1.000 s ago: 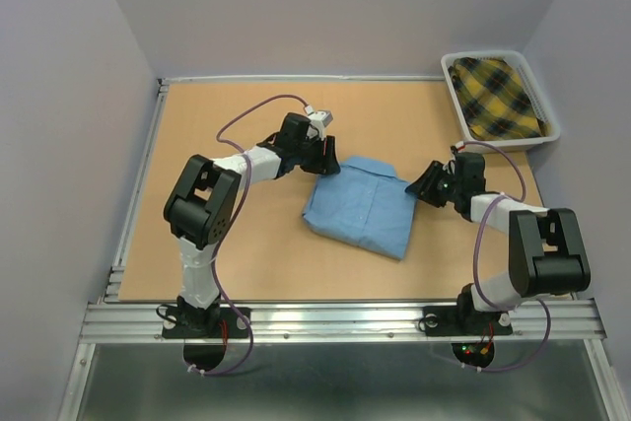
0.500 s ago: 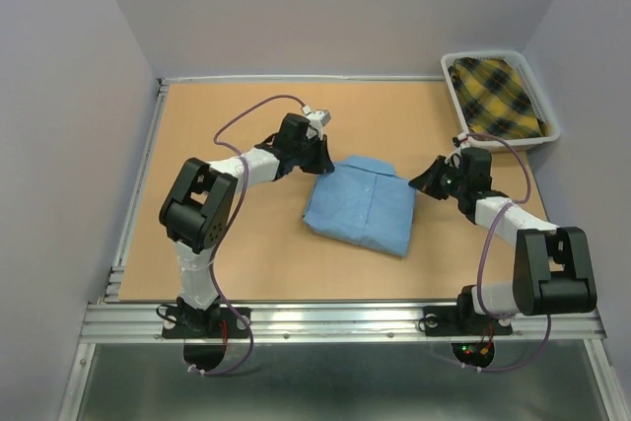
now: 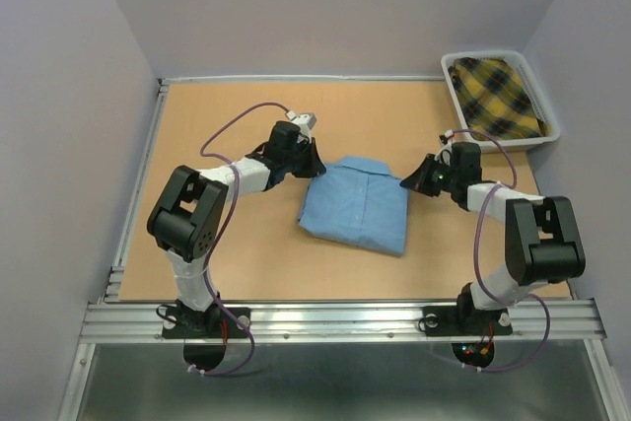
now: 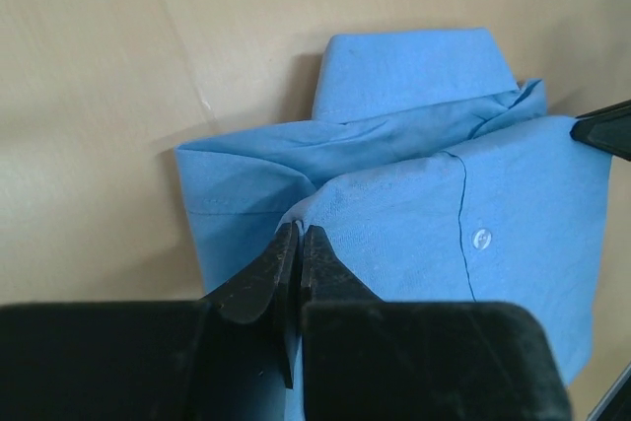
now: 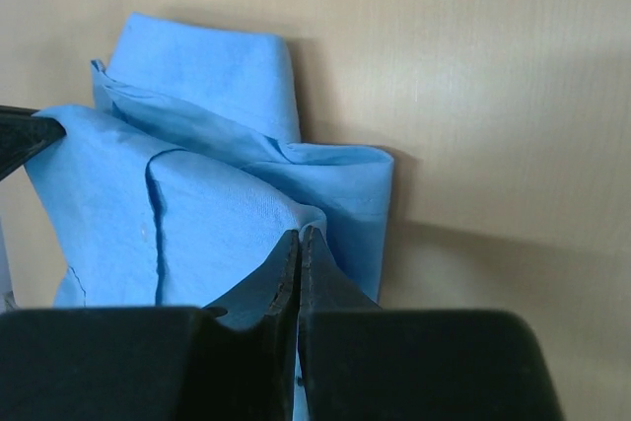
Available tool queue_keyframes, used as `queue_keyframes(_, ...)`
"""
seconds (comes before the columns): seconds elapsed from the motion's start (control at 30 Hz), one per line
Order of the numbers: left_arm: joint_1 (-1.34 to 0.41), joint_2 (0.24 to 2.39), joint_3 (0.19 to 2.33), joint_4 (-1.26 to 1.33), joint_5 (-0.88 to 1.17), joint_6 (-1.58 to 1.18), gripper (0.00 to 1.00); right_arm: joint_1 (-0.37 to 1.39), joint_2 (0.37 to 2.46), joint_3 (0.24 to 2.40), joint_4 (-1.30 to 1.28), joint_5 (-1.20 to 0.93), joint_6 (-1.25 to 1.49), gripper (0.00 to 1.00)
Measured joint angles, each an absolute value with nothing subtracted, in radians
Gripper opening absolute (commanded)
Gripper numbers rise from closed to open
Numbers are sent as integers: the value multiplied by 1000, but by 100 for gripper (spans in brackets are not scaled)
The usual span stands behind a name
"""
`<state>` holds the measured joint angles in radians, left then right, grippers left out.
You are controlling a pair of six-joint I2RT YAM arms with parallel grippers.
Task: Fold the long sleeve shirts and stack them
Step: Fold the shirt
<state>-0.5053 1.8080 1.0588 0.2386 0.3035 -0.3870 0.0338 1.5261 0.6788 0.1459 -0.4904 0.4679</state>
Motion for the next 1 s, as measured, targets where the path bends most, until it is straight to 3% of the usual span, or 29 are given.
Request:
queue_keyframes(0.1, -495, 1823, 1058, 249, 301, -409, 6, 35, 1578, 686, 161, -491, 468, 8)
queue_keyframes(0.2, -488, 1826, 1045, 266, 299, -430, 20, 35, 1600, 695, 168, -494, 469, 27)
queue_keyframes(0.37, -476, 1823, 1005, 292, 276, -458, 59, 34, 1600, 715, 165, -481, 461, 55)
queue_keyframes(0.4, -475, 1816, 996, 291, 270, -465, 74, 34, 1591, 719, 158, -477, 461, 57)
queue_keyframes(0.53, -467, 1735, 961, 264, 234, -509, 94, 34, 1497, 725, 114, -456, 460, 63)
queue_keyframes(0.8, -465, 1354, 815, 274, 190, -610, 93, 39, 1229, 720, 67, -463, 527, 63)
queue_keyframes(1.0, -482, 1193, 606, 316, 249, -656, 93, 155, 1184, 657, 76, -511, 608, 63)
